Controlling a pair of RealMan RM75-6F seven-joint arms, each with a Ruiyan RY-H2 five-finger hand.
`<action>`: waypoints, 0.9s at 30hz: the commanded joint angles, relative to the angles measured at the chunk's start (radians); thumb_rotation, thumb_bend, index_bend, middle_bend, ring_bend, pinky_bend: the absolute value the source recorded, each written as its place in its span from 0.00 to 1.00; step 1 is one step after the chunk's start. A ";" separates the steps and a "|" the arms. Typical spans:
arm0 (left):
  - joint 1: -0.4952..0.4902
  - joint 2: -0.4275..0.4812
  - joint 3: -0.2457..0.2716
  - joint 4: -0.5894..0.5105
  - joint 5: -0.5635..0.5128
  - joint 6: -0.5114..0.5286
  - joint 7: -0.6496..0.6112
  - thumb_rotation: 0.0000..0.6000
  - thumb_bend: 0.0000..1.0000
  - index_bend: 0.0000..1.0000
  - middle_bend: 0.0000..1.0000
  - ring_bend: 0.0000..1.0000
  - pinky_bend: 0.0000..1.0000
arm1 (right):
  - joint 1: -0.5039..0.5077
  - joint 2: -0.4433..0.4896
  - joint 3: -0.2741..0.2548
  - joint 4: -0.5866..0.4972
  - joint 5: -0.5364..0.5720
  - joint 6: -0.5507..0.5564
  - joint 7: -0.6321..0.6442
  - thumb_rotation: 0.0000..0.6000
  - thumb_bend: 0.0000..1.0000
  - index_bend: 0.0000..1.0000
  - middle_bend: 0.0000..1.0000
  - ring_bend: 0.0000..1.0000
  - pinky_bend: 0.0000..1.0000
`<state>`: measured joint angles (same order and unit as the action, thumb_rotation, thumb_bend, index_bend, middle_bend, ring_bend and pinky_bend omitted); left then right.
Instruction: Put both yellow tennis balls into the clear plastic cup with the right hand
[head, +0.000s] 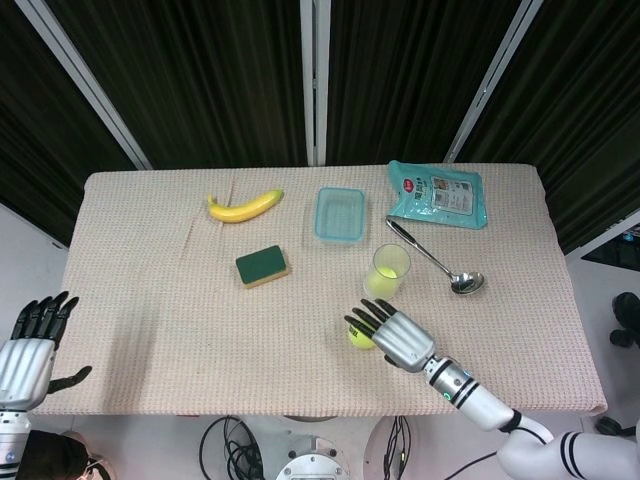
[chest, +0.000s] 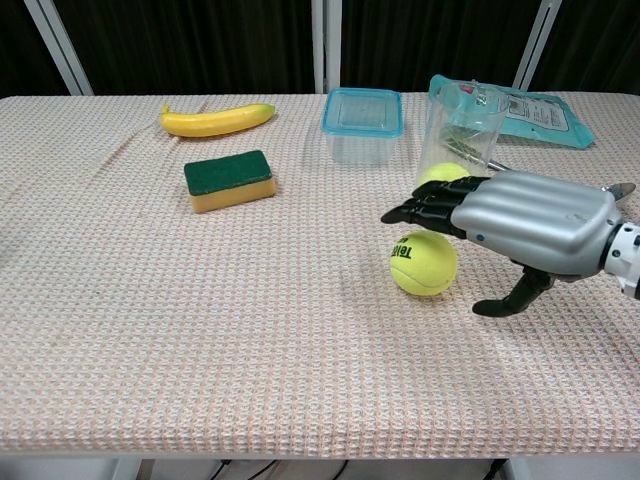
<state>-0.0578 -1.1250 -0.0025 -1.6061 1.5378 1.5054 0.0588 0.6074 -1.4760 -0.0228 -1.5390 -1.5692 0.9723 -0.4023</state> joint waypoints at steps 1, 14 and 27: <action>0.001 -0.001 -0.003 0.001 -0.002 0.003 -0.001 1.00 0.00 0.01 0.00 0.00 0.00 | 0.004 -0.029 0.006 0.027 0.007 -0.001 -0.013 1.00 0.16 0.01 0.14 0.08 0.23; 0.000 -0.002 -0.006 0.017 -0.017 -0.011 -0.043 1.00 0.00 0.01 0.00 0.00 0.00 | 0.002 -0.075 0.002 0.080 -0.015 0.028 -0.028 1.00 0.32 0.61 0.50 0.45 0.61; 0.006 0.001 -0.004 0.016 0.005 0.014 -0.047 1.00 0.00 0.01 0.00 0.00 0.00 | 0.004 0.028 0.152 -0.087 -0.183 0.349 0.074 1.00 0.35 0.76 0.60 0.54 0.69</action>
<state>-0.0509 -1.1242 -0.0068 -1.5890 1.5418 1.5191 0.0108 0.6084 -1.4731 0.0820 -1.5935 -1.7266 1.2734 -0.3451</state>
